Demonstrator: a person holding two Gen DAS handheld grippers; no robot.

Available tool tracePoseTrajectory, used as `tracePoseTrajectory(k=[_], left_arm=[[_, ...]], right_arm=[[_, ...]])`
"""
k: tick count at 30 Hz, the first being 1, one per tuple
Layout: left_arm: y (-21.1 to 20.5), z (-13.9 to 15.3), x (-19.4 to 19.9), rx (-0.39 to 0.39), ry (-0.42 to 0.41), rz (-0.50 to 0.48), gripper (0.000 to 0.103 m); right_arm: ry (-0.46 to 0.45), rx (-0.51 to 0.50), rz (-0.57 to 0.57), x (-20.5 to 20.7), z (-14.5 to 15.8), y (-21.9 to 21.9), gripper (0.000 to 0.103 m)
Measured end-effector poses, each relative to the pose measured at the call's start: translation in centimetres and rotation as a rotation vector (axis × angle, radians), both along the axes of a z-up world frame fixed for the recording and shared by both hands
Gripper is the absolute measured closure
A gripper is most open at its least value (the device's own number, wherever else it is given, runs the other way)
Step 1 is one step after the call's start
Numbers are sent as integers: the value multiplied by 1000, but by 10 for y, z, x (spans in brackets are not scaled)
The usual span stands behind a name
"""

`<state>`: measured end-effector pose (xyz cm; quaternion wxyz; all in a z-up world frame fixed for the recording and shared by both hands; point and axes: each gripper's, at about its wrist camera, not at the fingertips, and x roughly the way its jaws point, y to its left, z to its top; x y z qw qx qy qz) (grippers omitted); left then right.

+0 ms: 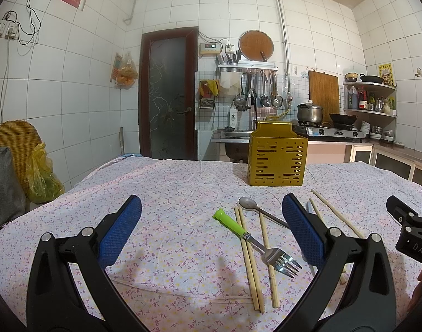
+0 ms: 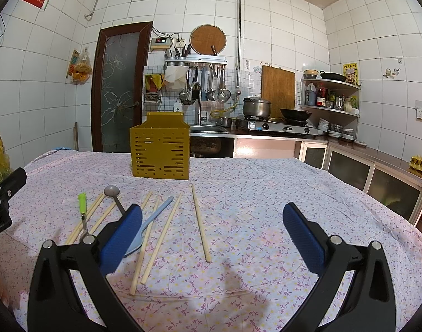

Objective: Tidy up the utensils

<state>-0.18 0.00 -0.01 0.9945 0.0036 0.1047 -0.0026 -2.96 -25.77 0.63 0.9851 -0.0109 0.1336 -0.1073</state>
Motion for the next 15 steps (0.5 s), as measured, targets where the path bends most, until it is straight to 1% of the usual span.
tracePoseTrajectory(k=[15], left_arm=[[2, 0, 0, 1, 2, 3, 5]], right_arm=[[3, 3, 0, 0, 0, 0, 4]])
